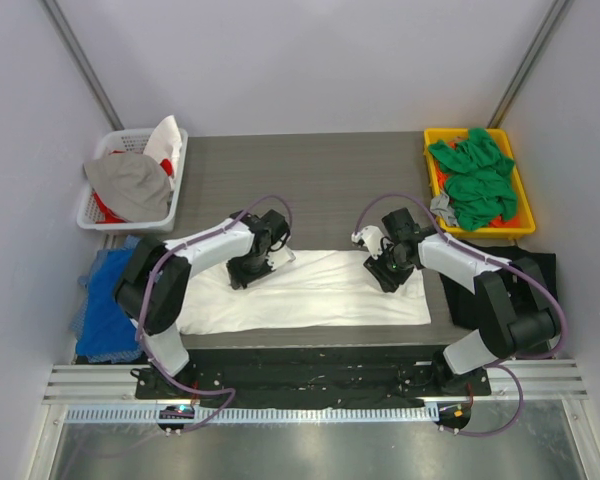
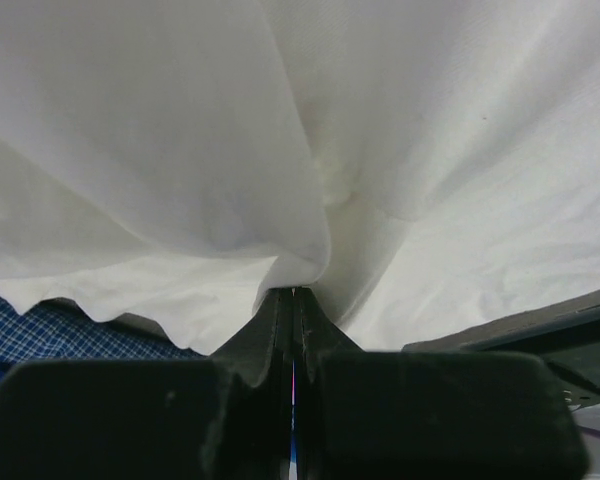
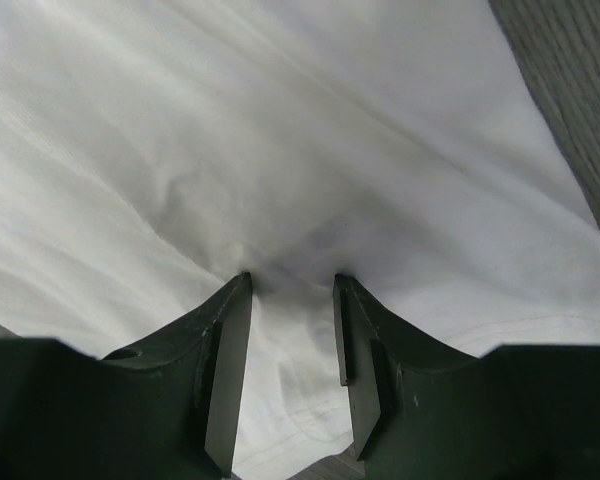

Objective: Fold and stack the t-shirts
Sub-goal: Fold the other side of the tshirt into a rectangle

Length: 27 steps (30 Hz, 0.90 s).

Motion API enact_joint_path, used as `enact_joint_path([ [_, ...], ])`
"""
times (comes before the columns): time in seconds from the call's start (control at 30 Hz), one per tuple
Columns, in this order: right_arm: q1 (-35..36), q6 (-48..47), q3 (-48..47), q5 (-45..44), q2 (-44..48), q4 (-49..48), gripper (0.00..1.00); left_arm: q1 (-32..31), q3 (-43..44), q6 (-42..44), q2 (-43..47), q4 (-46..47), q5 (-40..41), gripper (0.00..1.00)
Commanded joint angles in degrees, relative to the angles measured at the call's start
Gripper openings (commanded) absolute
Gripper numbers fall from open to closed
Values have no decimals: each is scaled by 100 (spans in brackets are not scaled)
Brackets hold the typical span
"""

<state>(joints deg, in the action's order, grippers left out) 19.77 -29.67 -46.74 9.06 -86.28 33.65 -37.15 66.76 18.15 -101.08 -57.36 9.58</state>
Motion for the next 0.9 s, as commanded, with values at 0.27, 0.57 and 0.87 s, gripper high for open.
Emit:
enact_joint_path([
  [0.27,18,-65,51,-80,-205,-95,45,-38,-58,-128,633,-539,167,0],
  [0.57,27,-65,51,-115,-214,-104,46,-135,-120,-207,721,-653,-79,0],
  [0.87,27,-74,86,-168,-214,-122,45,-451,3,-198,598,-794,-369,0],
])
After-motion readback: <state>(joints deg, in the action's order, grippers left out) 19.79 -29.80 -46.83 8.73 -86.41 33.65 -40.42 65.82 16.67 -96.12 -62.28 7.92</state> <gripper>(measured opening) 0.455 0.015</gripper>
